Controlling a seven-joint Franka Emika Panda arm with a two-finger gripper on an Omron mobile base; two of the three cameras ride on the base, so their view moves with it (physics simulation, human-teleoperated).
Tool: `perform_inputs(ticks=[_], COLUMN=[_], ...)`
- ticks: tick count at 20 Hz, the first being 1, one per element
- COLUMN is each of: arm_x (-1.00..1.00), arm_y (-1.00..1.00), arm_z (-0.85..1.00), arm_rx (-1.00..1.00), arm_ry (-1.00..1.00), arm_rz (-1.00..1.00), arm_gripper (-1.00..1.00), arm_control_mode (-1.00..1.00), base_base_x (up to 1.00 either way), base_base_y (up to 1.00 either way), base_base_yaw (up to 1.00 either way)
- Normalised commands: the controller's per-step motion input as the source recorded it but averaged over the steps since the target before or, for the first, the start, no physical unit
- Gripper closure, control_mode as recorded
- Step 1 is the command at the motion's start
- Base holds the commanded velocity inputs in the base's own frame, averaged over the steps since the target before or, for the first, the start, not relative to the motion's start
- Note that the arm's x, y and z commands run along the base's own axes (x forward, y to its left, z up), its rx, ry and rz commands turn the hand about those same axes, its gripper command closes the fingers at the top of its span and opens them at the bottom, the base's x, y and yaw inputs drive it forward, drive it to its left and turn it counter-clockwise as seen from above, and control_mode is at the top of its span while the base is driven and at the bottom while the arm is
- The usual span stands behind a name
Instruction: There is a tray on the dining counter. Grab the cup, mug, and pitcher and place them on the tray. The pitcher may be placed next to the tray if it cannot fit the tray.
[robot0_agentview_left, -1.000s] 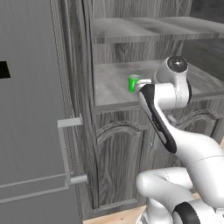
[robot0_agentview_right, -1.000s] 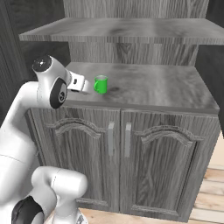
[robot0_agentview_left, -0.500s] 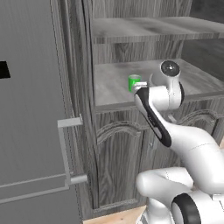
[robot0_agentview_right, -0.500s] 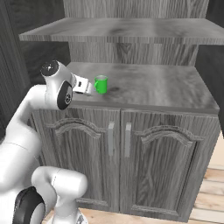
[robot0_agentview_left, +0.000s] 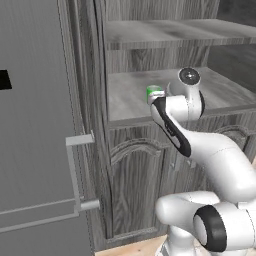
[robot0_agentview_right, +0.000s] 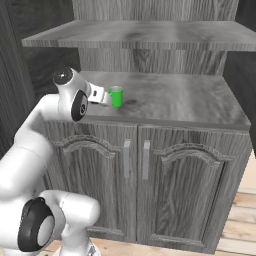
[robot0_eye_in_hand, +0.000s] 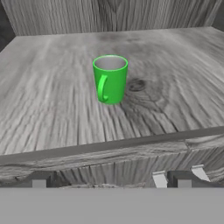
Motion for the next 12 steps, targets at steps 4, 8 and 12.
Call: perform_inputs(ticks=[4, 8, 12], arm_x=[0.26, 0.28, 0.31], arm_y=[0.0, 0.0, 0.0], arm_z=[0.0, -0.07, -0.13], arm_rx=[0.0, 0.0, 0.0], arm_ry=[0.0, 0.0, 0.0], arm_rz=[0.0, 0.0, 0.0], arm_gripper=[-1.0, -1.0, -1.0], arm_control_mode=[-1.0, -1.0, -1.0], base_base_x=[0.0, 0.0, 0.0], base_base_y=[0.0, 0.0, 0.0], base_base_yaw=[0.0, 0.0, 0.0])
